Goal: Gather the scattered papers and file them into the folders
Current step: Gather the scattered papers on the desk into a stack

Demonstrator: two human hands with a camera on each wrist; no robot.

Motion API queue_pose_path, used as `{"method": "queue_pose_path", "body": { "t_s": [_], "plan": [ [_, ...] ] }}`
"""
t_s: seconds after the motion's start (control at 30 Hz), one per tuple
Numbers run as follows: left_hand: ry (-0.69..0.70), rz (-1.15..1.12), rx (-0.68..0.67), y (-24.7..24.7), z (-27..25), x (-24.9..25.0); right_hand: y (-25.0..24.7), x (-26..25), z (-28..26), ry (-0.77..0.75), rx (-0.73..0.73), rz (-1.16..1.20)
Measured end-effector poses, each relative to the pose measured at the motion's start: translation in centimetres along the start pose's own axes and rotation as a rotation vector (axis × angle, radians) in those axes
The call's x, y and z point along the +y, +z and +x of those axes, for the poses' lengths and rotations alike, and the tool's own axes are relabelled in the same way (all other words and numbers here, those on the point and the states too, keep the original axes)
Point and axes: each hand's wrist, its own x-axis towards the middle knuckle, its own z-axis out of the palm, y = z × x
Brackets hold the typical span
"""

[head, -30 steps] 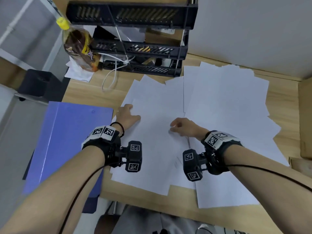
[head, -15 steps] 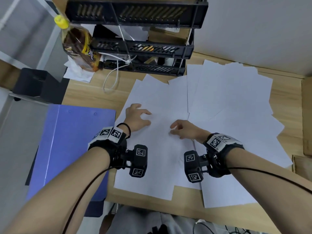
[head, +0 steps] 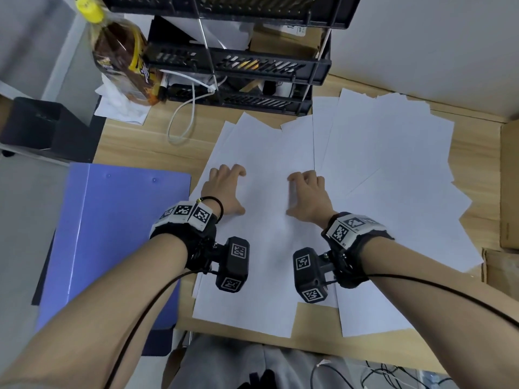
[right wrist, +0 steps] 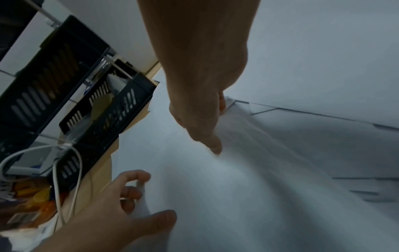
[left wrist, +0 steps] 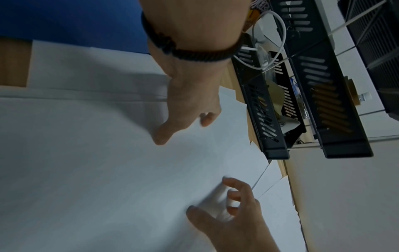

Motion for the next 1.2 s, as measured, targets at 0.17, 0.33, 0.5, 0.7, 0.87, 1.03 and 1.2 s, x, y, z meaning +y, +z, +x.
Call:
{"method": "queue_pose_path", "body": {
  "t_s": [0.17, 0.33, 0.5, 0.7, 0.87, 1.03, 1.2],
  "plan": [
    [0.049, 0.029, 0.078, 0.6, -0.2, -0.6, 0.1, -0.9, 0.1, 0.040, -0.014, 0.009],
    [0.101, 0.045, 0.118, 0.7, -0.5, -0.7, 0.6, -2.1, 0.3, 0.014, -0.127, -0.183],
    [0.040, -0.454, 0.277, 1.2, -0.9, -1.1, -1.5, -2.3, -0.3, -0.130, -0.291, 0.140],
    [-0.040, -1.011, 0.034, -0.4, -1.9, -2.2, -6.3, -0.1, -1.5, -0.030, -0.097, 0.779],
    [-0.040, -1.061, -0.004, -0.8, -1.7, -1.4, -7.1, 2.8, -0.9, 0.198, 0.027, 1.219],
    [-0.109, -1.115, 0.061, -0.7, -1.0, 0.3, -5.7, 4.6, -3.0, 0.268, -0.217, 1.298],
    [-0.058, -1.075, -0.103, -1.5, -0.8, 3.4, -4.8, 6.3, -4.4, 0.320, -0.055, 1.188]
  ]
}}
